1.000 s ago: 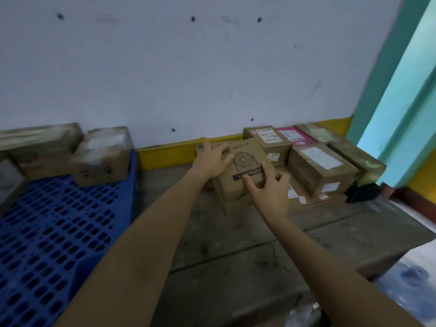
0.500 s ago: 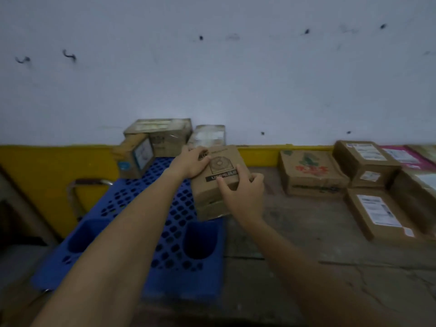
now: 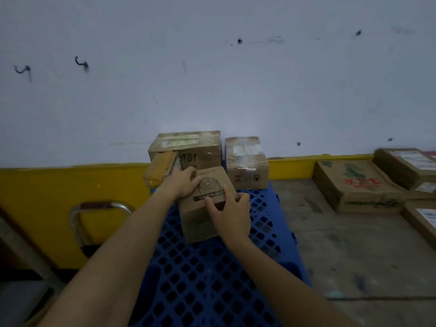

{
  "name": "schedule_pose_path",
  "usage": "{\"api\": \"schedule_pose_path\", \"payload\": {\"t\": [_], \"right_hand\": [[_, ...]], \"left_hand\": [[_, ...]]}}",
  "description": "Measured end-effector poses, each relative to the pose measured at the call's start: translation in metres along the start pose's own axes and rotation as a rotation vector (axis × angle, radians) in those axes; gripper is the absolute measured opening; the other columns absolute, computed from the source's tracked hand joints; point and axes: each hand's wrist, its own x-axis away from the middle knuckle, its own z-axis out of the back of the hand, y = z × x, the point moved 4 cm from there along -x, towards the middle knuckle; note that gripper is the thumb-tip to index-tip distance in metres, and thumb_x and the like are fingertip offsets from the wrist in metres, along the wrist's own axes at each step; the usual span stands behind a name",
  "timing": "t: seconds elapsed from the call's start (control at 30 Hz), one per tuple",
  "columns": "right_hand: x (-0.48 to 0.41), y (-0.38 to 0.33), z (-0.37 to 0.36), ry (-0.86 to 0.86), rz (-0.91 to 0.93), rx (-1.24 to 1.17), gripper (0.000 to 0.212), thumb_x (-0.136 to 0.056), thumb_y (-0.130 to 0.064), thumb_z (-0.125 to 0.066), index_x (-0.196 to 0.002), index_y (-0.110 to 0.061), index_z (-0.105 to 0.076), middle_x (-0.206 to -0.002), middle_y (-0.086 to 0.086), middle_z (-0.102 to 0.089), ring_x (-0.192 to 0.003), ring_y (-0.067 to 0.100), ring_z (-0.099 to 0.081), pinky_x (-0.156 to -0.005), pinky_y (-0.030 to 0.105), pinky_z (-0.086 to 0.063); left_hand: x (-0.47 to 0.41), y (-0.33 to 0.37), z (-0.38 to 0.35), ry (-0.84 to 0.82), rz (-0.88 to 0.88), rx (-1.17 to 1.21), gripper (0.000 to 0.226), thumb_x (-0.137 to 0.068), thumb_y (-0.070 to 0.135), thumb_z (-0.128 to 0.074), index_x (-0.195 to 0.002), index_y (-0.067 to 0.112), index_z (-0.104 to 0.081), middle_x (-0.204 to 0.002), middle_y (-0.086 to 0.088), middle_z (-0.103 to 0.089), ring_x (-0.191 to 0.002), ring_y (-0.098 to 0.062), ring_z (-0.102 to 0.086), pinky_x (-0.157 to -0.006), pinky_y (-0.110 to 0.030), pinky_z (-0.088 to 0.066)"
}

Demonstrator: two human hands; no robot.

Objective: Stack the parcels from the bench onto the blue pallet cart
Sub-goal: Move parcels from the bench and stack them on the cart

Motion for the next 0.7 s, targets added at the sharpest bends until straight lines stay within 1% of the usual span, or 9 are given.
{"api": "schedule_pose_path", "payload": {"t": [0.07,0.13,0.23,0.3,0.37,0.43,0.53,0.6,0.7], "right_hand": [[-0.008,-0.005,-0.008,0.035,-0.012,0.031,0.066,-0.086,-0.062,-0.042,-0.142,-0.029,-0.029,-0.127,0.006,-0.028,-0.112,0.024,-0.038,-0.073,0.026,-0.043],[-0.015,-0.009,-0.014,0.071,-0.024,0.047,0.065,-0.086,-0.061,-0.043,-0.141,-0.029,-0.031,-0.123,0.006,-0.029,-0.109,0.023,-0.038,-0.071,0.026,-0.044],[-0.02,-0.014,-0.02,0.113,-0.047,0.067,0.064,-0.086,-0.06,-0.044,-0.141,-0.028,-0.033,-0.122,0.006,-0.029,-0.107,0.023,-0.039,-0.068,0.027,-0.042],[-0.022,-0.017,-0.024,0.133,-0.052,0.072,0.064,-0.087,-0.059,-0.044,-0.141,-0.027,-0.032,-0.124,0.007,-0.029,-0.108,0.024,-0.04,-0.069,0.027,-0.044],[-0.025,-0.021,-0.029,0.138,-0.064,0.07,0.065,-0.087,-0.059,-0.044,-0.142,-0.027,-0.03,-0.125,0.008,-0.029,-0.11,0.024,-0.039,-0.069,0.028,-0.045],[-0.03,-0.024,-0.034,0.133,-0.08,0.067,0.066,-0.087,-0.06,-0.042,-0.143,-0.028,-0.028,-0.126,0.008,-0.028,-0.111,0.025,-0.039,-0.067,0.027,-0.043],[-0.039,-0.027,-0.04,0.13,-0.103,0.068,0.067,-0.087,-0.062,-0.04,-0.144,-0.029,-0.025,-0.13,0.01,-0.027,-0.114,0.026,-0.038,-0.067,0.026,-0.04],[-0.045,-0.029,-0.044,0.136,-0.113,0.07,0.067,-0.087,-0.062,-0.039,-0.145,-0.029,-0.024,-0.132,0.011,-0.026,-0.116,0.026,-0.037,-0.067,0.026,-0.038],[-0.055,-0.032,-0.049,0.131,-0.128,0.068,0.068,-0.088,-0.062,-0.038,-0.144,-0.028,-0.024,-0.134,0.012,-0.025,-0.117,0.028,-0.036,-0.068,0.027,-0.039]], "left_hand": [[-0.007,-0.003,-0.003,0.009,-0.039,-0.016,0.047,-0.096,0.049,-0.029,-0.136,0.025,-0.037,-0.142,-0.02,-0.03,-0.122,-0.033,-0.044,-0.097,-0.042,-0.04],[-0.011,0.001,0.0,0.07,-0.09,-0.108,0.046,-0.098,0.046,-0.025,-0.134,0.022,-0.041,-0.135,-0.018,-0.04,-0.113,-0.031,-0.052,-0.091,-0.041,-0.044],[-0.014,0.011,0.01,0.21,-0.161,-0.456,0.04,-0.1,0.04,-0.026,-0.121,0.019,-0.051,-0.117,-0.011,-0.053,-0.098,-0.025,-0.057,-0.074,-0.033,-0.045],[-0.017,0.014,0.015,0.281,-0.196,-0.601,0.039,-0.099,0.04,-0.027,-0.117,0.02,-0.056,-0.119,-0.009,-0.055,-0.108,-0.026,-0.05,-0.081,-0.034,-0.04],[-0.022,0.007,0.018,0.264,-0.181,-0.536,0.044,-0.098,0.045,-0.027,-0.118,0.021,-0.057,-0.129,-0.011,-0.049,-0.121,-0.03,-0.039,-0.095,-0.04,-0.033],[-0.029,-0.007,0.017,0.174,-0.125,-0.387,0.05,-0.095,0.052,-0.026,-0.128,0.026,-0.052,-0.143,-0.014,-0.036,-0.132,-0.034,-0.029,-0.108,-0.052,-0.02],[-0.041,-0.027,0.013,0.042,-0.054,-0.25,0.057,-0.09,0.064,-0.021,-0.139,0.04,-0.036,-0.156,-0.008,-0.016,-0.141,-0.038,-0.014,-0.108,-0.066,0.002],[-0.048,-0.035,0.011,0.016,-0.042,-0.201,0.057,-0.088,0.067,-0.02,-0.14,0.044,-0.031,-0.158,-0.004,-0.011,-0.141,-0.039,-0.01,-0.106,-0.068,0.003],[-0.055,-0.036,0.007,-0.008,-0.047,-0.086,0.054,-0.091,0.061,-0.023,-0.141,0.042,-0.027,-0.157,-0.004,-0.011,-0.14,-0.041,-0.011,-0.109,-0.066,-0.01]]}}
